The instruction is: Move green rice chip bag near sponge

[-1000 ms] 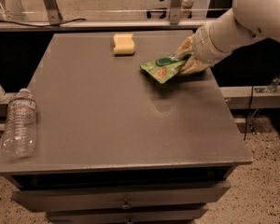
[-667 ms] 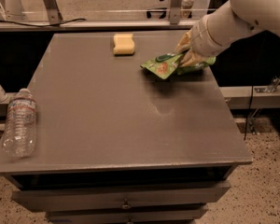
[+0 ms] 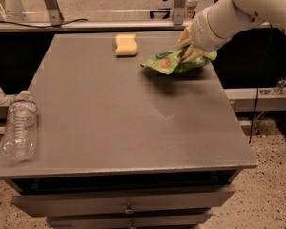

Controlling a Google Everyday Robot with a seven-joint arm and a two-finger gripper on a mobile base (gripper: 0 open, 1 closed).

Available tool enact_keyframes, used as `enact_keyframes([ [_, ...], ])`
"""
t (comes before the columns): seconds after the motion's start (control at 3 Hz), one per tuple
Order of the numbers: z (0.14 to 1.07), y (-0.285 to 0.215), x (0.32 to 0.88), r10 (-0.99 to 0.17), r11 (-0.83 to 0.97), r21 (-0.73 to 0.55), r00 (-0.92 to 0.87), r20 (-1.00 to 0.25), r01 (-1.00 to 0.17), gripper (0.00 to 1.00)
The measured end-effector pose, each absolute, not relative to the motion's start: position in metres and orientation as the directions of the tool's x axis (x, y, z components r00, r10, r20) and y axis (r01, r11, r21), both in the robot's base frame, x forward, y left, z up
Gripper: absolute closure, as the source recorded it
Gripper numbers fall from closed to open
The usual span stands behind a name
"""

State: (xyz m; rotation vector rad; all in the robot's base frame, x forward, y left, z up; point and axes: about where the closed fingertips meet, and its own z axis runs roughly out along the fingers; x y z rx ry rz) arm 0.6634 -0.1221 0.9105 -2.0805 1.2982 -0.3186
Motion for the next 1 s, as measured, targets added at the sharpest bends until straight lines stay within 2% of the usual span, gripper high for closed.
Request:
enact_keyframes([
  [0.33, 0.925, -0.117, 0.67, -0.832, -0.391, -0.681, 0.554, -0.027, -0.62, 1.0],
  [0.67, 0.945, -0.101, 0.694, -0.733, -0.553, -0.684, 0.668, 0.129, -0.475, 1.0],
  [1.0, 0.942, -0.083, 0.718, -0.608, -0.67, -0.639, 0.773, 0.179, -0.379, 1.0],
])
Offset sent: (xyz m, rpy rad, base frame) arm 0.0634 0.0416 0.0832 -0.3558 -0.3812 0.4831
